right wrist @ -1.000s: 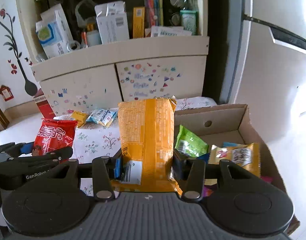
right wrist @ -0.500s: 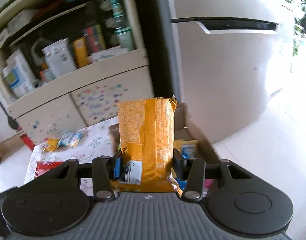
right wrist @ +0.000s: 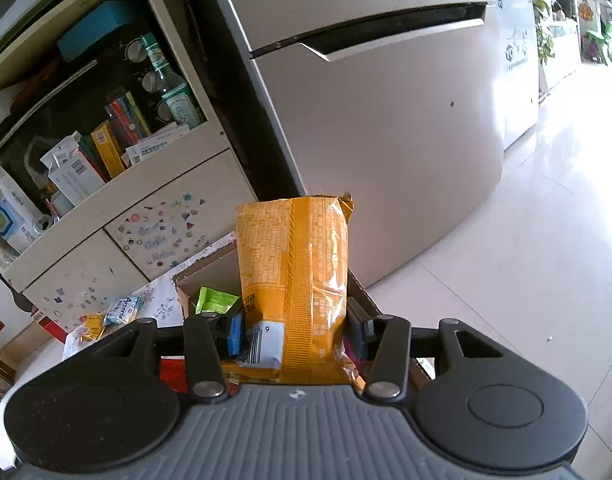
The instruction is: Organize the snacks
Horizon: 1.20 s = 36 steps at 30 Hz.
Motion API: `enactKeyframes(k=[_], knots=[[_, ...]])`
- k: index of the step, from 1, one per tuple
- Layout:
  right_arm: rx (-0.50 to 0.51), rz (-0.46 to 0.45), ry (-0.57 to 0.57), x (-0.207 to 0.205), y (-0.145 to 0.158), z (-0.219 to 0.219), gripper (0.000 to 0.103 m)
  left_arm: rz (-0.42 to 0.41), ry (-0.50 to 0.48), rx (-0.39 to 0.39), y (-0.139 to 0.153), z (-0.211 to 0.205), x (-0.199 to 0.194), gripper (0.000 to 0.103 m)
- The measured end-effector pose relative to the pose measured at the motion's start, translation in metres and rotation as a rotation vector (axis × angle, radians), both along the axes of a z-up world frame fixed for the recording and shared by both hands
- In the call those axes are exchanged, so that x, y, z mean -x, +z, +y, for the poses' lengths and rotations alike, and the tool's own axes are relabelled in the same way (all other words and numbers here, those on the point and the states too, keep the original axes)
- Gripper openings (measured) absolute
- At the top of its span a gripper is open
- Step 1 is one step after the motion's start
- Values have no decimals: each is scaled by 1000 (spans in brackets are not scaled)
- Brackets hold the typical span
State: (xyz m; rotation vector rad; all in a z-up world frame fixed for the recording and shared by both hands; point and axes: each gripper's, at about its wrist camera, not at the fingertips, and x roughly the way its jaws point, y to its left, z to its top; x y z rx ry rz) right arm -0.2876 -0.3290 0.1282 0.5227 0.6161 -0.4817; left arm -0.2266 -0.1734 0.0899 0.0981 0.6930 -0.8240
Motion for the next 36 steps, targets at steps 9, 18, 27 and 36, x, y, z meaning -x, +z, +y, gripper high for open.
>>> enactKeyframes(k=[9,18,27,36], knots=[[-50,-1,-42,2,-2,-7,55,1,-39,-29,-5,-36,5,69],[-62,13,-50,-5,-6,-3,67,-21,-54,-26,-1,-45,8,88],[-70,-35,14,-18,-3,11,73,-13,-30,-32,6,-16,3,93],[-59,-36,118,-42,-5,35,79,12,70,-74,3,21,-21,96]])
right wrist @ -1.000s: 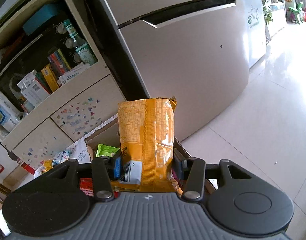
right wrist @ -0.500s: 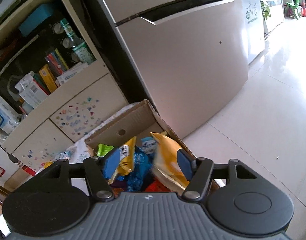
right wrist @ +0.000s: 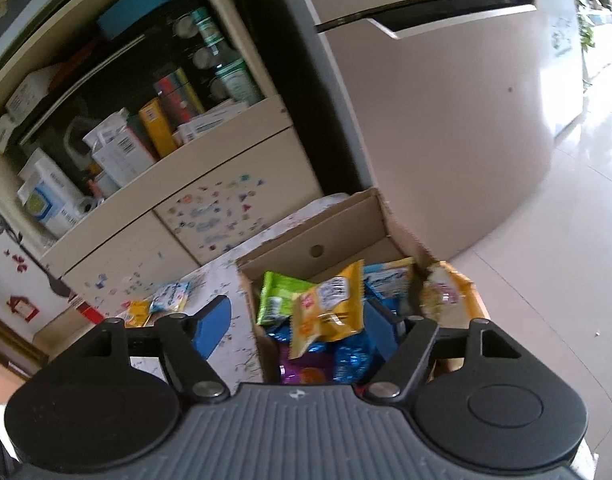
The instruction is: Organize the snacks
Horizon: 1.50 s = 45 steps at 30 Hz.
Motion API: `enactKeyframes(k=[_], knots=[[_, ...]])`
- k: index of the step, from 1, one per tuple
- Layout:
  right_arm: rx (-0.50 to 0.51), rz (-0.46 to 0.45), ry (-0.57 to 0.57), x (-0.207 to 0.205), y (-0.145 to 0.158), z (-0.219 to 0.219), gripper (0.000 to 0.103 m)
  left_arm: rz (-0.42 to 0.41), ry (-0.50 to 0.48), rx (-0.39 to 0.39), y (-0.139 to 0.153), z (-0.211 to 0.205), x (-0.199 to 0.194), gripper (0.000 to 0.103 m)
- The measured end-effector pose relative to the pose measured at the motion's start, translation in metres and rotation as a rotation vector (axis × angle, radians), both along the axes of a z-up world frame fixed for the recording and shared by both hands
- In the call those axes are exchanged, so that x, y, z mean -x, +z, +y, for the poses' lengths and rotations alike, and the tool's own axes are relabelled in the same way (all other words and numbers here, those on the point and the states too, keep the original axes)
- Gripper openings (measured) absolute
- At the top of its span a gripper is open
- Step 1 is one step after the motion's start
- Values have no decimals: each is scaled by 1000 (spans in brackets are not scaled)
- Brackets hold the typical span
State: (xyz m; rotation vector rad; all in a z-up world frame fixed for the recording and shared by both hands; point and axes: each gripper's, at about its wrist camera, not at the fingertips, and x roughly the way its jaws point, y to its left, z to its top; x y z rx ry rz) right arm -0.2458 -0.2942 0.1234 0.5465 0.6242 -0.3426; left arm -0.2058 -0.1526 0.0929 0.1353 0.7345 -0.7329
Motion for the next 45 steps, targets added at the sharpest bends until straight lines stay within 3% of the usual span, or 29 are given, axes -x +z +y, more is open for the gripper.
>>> enactKeyframes(k=[16,29,45], knots=[[9,28,121,-40,-11,40,86,-4,119,-158,-15,49,-38,97],[19,62,195,-65,-19,68,88,9,162,-226,-26,83,-67,97],[70,116,328,-107,-38,111,89,99,374,-273,-53,144,-159,97]])
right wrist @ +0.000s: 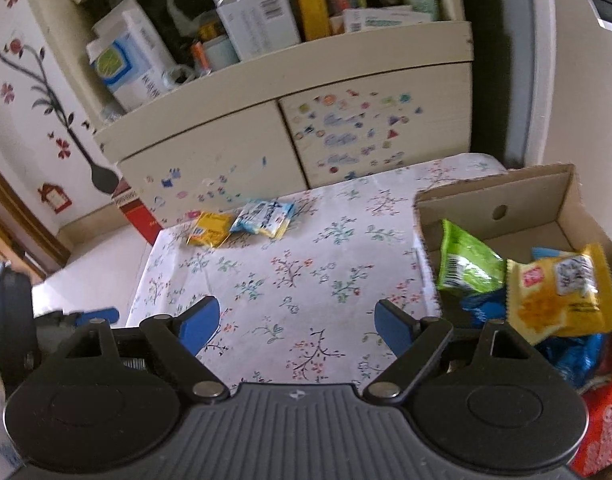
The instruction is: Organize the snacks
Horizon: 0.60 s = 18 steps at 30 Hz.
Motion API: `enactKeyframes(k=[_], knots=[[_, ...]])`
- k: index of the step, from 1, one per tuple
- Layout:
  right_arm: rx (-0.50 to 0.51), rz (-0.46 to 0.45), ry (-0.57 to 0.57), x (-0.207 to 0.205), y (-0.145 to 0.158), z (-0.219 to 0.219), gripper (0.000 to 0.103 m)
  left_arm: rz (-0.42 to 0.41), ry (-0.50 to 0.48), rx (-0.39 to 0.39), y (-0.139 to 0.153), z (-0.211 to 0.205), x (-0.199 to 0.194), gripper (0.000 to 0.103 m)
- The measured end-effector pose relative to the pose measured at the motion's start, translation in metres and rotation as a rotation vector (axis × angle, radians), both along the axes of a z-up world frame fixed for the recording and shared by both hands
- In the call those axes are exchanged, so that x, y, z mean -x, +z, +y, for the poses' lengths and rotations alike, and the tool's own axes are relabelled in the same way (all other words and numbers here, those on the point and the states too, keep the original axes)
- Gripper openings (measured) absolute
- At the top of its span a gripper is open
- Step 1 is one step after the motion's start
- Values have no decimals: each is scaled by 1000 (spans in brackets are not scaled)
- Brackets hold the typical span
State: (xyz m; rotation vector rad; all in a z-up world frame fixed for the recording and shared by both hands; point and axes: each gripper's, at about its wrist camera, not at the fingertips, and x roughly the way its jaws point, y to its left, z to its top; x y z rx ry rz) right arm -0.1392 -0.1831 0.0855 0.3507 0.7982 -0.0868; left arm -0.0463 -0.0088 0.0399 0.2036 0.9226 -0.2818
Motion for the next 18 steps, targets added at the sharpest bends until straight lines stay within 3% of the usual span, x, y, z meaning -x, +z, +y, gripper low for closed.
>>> enactKeyframes(k=[18], knots=[[69,2,116,-28,-36,34,89,-23,241,131,-42,16,-136,97]])
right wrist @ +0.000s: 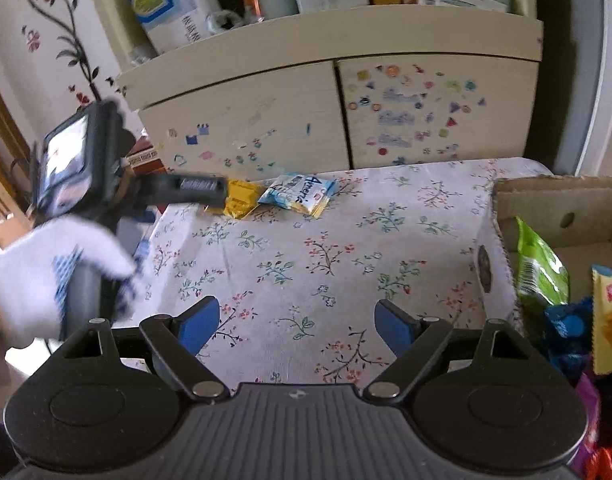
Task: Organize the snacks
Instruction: 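Move the left tool to the yellow bag while the right tool reaches the white Ameria bag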
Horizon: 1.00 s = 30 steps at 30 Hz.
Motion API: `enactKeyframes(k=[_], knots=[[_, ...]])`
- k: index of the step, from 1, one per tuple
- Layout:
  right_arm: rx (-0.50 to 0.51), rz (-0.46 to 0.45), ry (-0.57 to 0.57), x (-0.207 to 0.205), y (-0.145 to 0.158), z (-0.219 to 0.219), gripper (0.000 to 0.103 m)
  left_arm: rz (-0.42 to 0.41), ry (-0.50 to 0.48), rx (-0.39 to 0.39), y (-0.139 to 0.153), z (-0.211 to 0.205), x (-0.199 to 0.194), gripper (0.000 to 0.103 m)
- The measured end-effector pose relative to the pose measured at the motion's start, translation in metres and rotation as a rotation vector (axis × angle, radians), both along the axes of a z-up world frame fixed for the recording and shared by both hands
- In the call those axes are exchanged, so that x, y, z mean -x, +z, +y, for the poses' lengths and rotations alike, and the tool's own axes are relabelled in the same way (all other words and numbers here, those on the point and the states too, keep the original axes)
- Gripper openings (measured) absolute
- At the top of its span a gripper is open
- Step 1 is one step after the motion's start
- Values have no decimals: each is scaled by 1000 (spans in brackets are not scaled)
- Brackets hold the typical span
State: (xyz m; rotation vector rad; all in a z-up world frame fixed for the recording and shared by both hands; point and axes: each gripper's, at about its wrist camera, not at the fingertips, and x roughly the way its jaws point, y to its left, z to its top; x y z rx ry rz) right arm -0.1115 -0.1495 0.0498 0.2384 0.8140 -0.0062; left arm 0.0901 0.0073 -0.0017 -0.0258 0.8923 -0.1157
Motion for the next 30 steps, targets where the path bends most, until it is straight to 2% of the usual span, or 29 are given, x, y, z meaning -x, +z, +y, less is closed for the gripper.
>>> enactKeyframes(k=[4,9,14,17,23,30], knots=[[-11,2,-3,-15,-7,-2,89,-2,23,18,-6,0,-23,97],[31,-15,-60,-46,-19,-6,84,5,31,11,-16,-1,-42,97],[-12,-32,-115,-74,-29,-12,81,-15,3,29,-21,-2,-53,98],[-8,-32,-141,-95,-38,-17,75,-36,-17,29,-25,-4,-55,101],[-26,-16,-156,-145,-55,-24,61,-30,-29,70,-32,6,-53,102],[-49,-28,-181,-188,-67,-24,59,-43,-90,75,-35,20,-41,102]])
